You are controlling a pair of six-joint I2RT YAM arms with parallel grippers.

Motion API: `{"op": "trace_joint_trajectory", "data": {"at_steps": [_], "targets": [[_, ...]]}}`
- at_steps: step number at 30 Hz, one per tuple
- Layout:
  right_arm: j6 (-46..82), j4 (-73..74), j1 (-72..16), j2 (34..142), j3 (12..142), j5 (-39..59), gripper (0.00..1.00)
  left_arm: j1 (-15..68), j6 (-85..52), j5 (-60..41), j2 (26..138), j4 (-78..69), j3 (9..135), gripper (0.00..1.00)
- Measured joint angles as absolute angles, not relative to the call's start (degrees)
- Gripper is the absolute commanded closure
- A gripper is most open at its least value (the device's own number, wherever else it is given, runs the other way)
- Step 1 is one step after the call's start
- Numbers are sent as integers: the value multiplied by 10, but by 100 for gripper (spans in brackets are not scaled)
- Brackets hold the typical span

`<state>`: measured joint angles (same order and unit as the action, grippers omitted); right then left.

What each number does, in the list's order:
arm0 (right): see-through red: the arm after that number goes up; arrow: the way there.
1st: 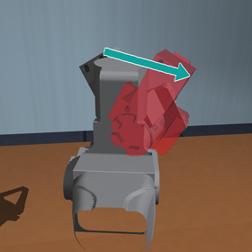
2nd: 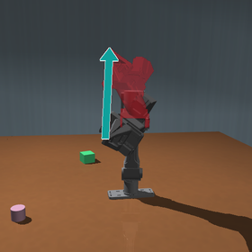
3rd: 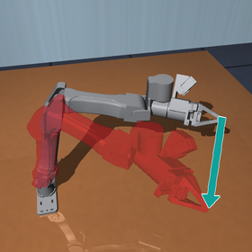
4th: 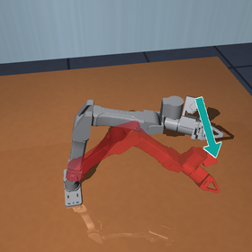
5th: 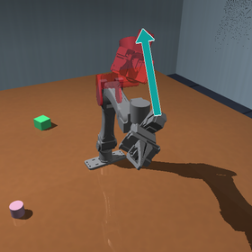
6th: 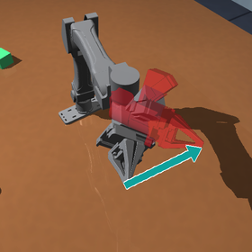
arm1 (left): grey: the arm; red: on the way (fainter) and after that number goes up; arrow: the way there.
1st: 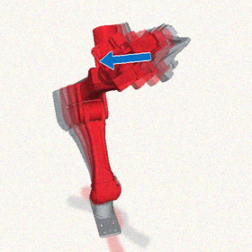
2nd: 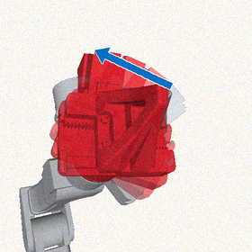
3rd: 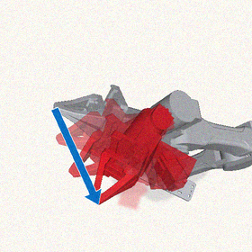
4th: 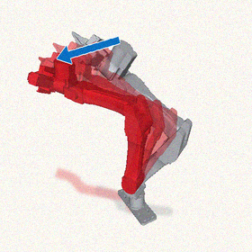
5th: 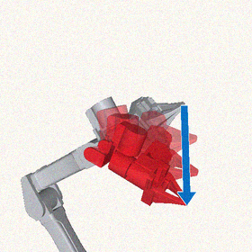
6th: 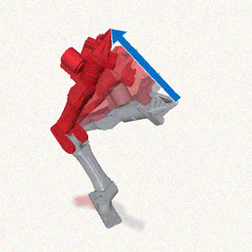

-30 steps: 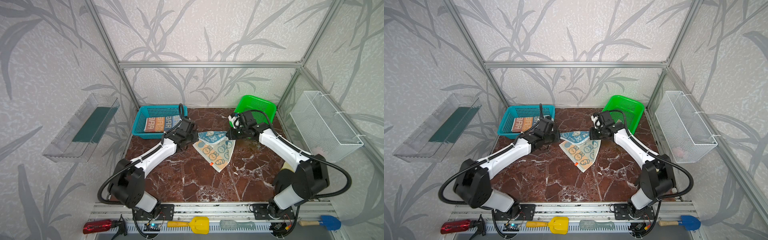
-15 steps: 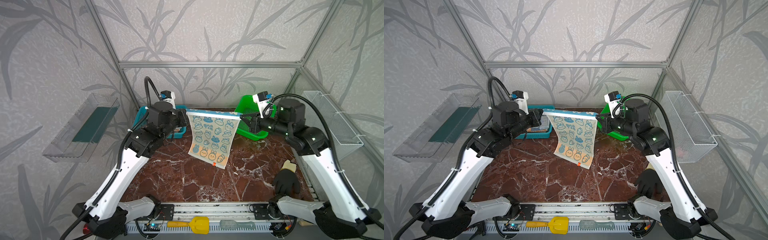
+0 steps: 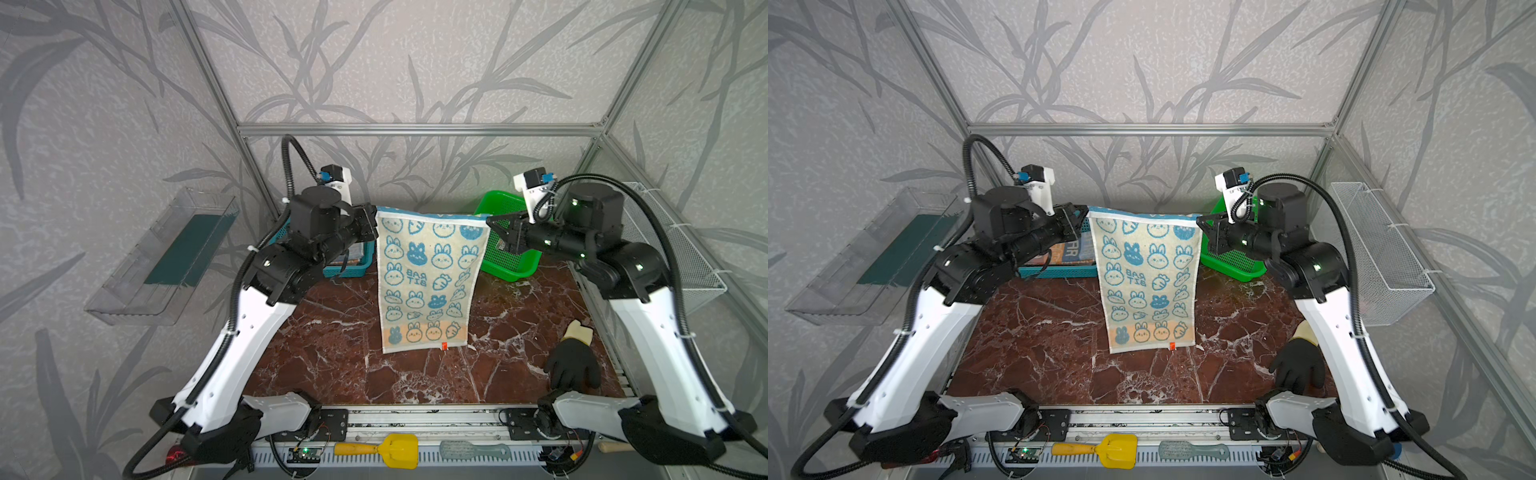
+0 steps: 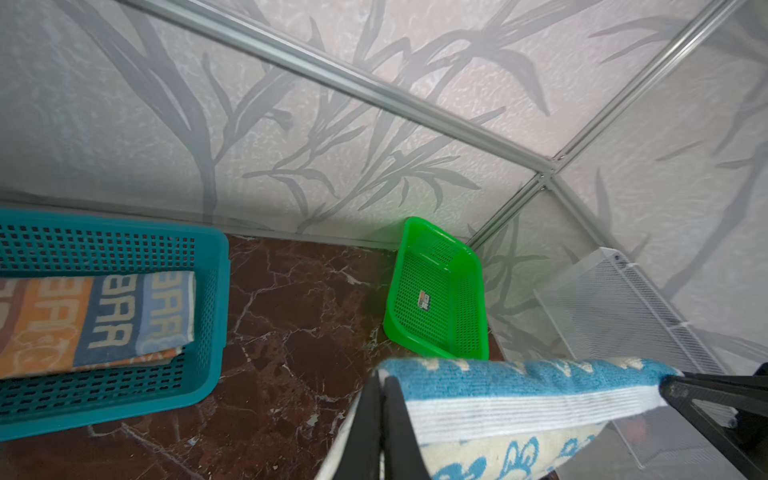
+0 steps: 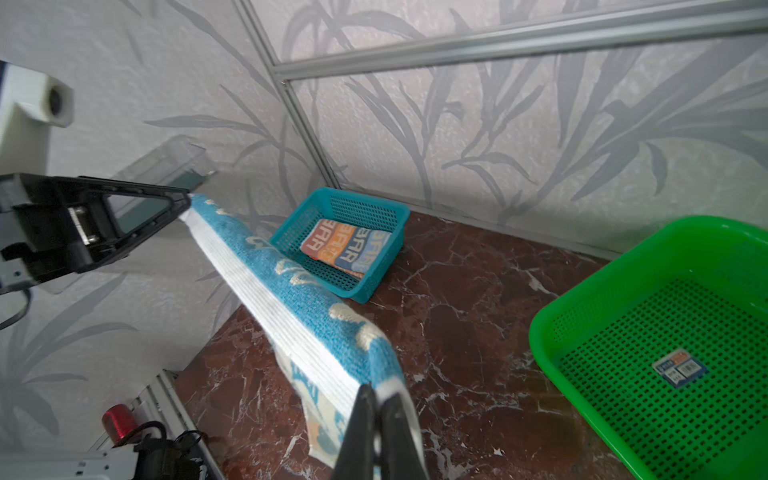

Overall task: Fold and stack the towels
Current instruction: 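Lay the blue towel flat on the table, drawing both grippers toward the robot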

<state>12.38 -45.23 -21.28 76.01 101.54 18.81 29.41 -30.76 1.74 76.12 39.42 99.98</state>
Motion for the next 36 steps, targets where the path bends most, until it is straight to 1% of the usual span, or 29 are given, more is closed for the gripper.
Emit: {"op": "trace_joint_trajectory", "data": {"at_steps": [7,13,18,23,26,30,36], "targets": [[130,-442,-178,934,1014,194,100,240,-301,14,900,383,978,100],[134,-435,-165,1025,1048,216,100,211,-285,10,983,368,990,100],[132,-430,-163,1066,1061,227,100,203,-274,11,1020,355,991,100],[132,-424,-163,1074,1045,240,100,198,-270,10,1022,339,957,100],[132,-410,-163,1067,1009,246,100,197,-270,9,1021,336,927,100],[135,-390,-164,1037,915,253,100,199,-272,-2,1004,323,867,100],[148,-351,-180,964,760,265,100,207,-291,-32,941,310,753,100]]}}
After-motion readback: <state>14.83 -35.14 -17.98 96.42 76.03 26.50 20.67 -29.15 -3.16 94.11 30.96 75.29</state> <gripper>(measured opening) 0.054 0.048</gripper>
